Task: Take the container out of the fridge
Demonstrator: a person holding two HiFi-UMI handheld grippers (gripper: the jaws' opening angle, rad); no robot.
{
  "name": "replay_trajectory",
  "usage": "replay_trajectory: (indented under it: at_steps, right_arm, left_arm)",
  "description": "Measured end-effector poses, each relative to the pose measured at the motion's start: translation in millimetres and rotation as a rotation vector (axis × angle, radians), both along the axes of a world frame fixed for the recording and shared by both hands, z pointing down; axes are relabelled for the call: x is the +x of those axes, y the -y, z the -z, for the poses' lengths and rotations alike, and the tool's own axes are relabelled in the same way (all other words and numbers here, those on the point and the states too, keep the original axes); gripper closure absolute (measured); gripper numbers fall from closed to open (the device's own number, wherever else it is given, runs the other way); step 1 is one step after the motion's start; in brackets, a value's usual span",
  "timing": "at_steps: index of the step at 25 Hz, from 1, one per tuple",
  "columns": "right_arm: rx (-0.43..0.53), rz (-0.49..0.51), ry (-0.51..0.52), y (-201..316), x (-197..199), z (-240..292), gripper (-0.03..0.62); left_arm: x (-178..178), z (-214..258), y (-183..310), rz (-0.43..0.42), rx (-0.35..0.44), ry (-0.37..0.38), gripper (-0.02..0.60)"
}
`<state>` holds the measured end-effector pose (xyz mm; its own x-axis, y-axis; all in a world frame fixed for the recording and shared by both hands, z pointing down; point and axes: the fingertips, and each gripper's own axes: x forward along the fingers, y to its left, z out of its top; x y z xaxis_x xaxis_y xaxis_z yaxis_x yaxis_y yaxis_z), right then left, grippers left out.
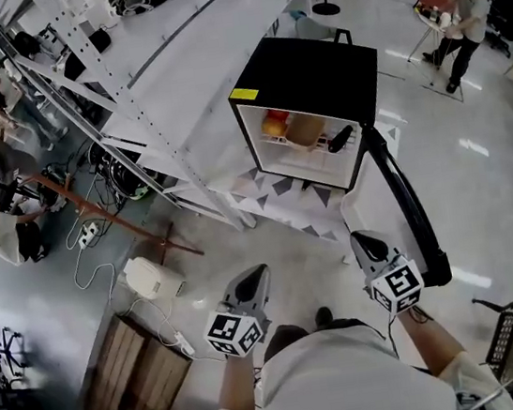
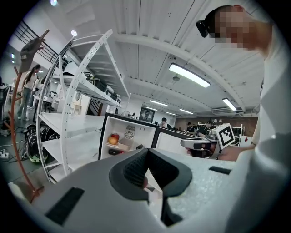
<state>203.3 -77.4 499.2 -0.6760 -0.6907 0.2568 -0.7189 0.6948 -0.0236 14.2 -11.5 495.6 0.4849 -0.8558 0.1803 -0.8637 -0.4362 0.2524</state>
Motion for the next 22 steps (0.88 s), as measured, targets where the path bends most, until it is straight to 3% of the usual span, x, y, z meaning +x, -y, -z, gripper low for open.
replay_trajectory:
  at_steps: [13, 22]
  right_arm:
    - [0.001, -0.029, -0.024, 39, -22, -3, 0.588]
    - [0.009, -0.123, -0.036, 71, -52, -2, 0.588]
  left_arm:
    - [-20, -4, 48, -0.053, 0.009, 0.009, 0.580]
    - [-69, -9, 98, -0.126, -0.001, -0.007, 0.580]
